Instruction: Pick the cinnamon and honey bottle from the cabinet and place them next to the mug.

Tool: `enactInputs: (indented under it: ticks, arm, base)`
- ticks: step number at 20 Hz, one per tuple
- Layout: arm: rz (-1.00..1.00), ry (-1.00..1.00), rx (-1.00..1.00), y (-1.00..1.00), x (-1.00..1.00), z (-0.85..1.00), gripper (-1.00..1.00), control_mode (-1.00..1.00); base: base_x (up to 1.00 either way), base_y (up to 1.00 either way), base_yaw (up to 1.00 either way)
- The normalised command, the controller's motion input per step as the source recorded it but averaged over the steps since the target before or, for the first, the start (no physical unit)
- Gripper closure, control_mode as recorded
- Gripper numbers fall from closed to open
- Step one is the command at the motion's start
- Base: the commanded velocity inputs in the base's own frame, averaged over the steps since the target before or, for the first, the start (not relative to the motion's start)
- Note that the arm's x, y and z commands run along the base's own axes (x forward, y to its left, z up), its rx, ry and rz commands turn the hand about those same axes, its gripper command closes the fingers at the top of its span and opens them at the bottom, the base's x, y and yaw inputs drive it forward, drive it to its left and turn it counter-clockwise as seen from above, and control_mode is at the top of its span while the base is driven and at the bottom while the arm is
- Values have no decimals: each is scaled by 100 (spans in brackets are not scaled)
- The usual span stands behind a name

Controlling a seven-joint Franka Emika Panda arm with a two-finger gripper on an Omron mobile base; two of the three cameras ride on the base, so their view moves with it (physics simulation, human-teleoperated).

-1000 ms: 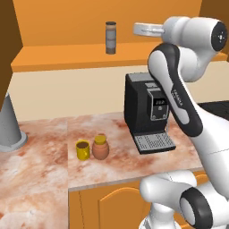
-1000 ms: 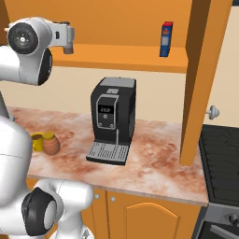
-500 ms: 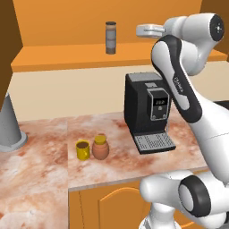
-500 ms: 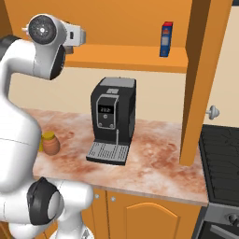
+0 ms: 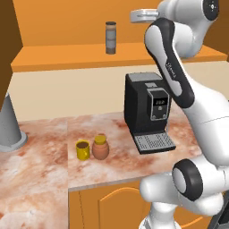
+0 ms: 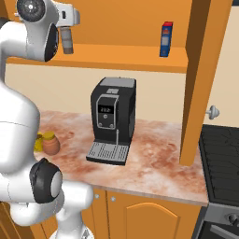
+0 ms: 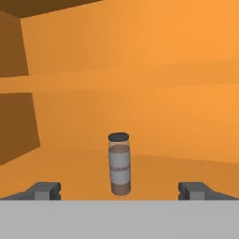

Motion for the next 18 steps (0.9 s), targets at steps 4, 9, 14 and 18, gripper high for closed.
enactInputs:
  ticks: [4, 9, 14, 18]
  arm:
    - [0, 0, -5, 3, 2, 0, -100, -100]
    - [0, 0, -2, 0, 26, -5, -100, -100]
    - [0, 1, -3, 0, 56, 0, -100, -100]
    - [0, 0, 0, 1, 19, 0, -100, -100]
  base:
    - [0, 0, 0]
    - [0, 0, 0]
    - [0, 0, 0]
    - [0, 0, 0]
